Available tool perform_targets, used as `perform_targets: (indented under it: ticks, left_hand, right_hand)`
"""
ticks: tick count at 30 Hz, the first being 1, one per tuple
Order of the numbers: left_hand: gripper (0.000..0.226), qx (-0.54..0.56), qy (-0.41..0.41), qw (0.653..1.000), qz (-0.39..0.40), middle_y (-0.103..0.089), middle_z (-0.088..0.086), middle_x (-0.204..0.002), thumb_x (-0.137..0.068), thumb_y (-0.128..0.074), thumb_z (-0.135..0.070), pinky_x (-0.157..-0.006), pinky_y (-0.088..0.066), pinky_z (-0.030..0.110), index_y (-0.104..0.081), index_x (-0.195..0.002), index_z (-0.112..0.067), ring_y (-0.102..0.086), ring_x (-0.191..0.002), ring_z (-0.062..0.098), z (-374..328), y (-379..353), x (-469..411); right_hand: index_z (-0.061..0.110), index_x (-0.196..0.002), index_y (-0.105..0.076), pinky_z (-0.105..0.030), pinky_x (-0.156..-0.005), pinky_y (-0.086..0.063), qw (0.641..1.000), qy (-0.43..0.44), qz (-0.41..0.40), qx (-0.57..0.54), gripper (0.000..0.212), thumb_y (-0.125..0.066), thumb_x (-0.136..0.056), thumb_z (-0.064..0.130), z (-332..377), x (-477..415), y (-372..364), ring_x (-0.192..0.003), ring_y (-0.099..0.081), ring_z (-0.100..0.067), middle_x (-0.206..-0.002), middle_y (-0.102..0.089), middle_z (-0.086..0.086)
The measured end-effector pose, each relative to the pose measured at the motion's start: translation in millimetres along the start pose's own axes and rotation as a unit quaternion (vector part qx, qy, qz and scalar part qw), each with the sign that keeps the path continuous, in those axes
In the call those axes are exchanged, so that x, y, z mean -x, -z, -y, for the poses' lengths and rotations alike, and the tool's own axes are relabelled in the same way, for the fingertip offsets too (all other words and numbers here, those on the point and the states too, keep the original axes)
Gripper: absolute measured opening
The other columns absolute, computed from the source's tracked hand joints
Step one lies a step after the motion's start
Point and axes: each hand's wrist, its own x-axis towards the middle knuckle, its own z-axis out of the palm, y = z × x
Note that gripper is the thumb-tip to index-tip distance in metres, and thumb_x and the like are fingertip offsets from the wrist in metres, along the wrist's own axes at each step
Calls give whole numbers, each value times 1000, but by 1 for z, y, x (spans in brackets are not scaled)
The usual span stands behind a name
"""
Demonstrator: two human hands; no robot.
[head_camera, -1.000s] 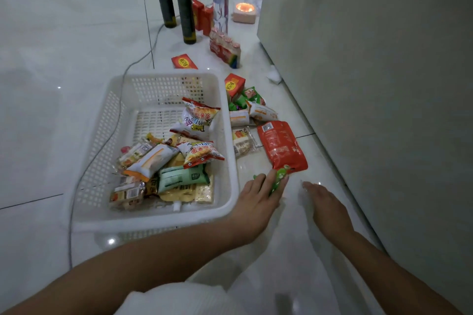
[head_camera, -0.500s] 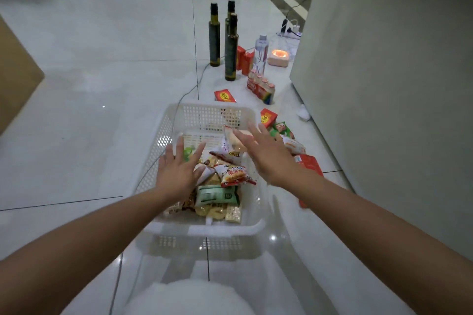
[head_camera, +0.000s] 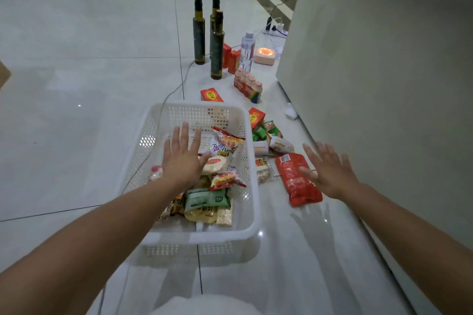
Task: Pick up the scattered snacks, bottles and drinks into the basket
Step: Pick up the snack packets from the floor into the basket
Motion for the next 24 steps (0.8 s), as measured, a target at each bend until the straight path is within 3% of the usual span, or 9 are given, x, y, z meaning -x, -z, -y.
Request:
perform_targets:
  ticks: [9,17,24]
  left_hand:
    - [72,86,-78,993,21,26,4,-156,-95,-17,-58,-116,10,42,17,-149,-25,24,-144,23,-69,-22,-27]
    - [82,128,-219,965,71,30,2,-154,-95,-30,-57,-119,5,42,21,-148,-20,26,-142,19,-167,-51,-56]
    - [94,55,-160,974,148,32,12,-153,-93,-36,-59,-118,10,45,26,-146,-14,27,-141,28,-192,-117,-83]
  right_hand:
    - [35,-148,11,-48,-117,0,998,-43,9,-38,68,-21,-93,59,-30,-18,7,-147,9,-21,-159,13,-1]
    - [33,-148,12,-47,-118,-1,993,-65,35,-90,71,-19,-92,63,-65,-29,-39,-147,11,-20,-159,13,-1]
    - [30,-149,15,-47,-117,4,991,-26,35,-130,77,-25,-92,62,-52,-65,-94,-146,16,-21,-158,20,-3]
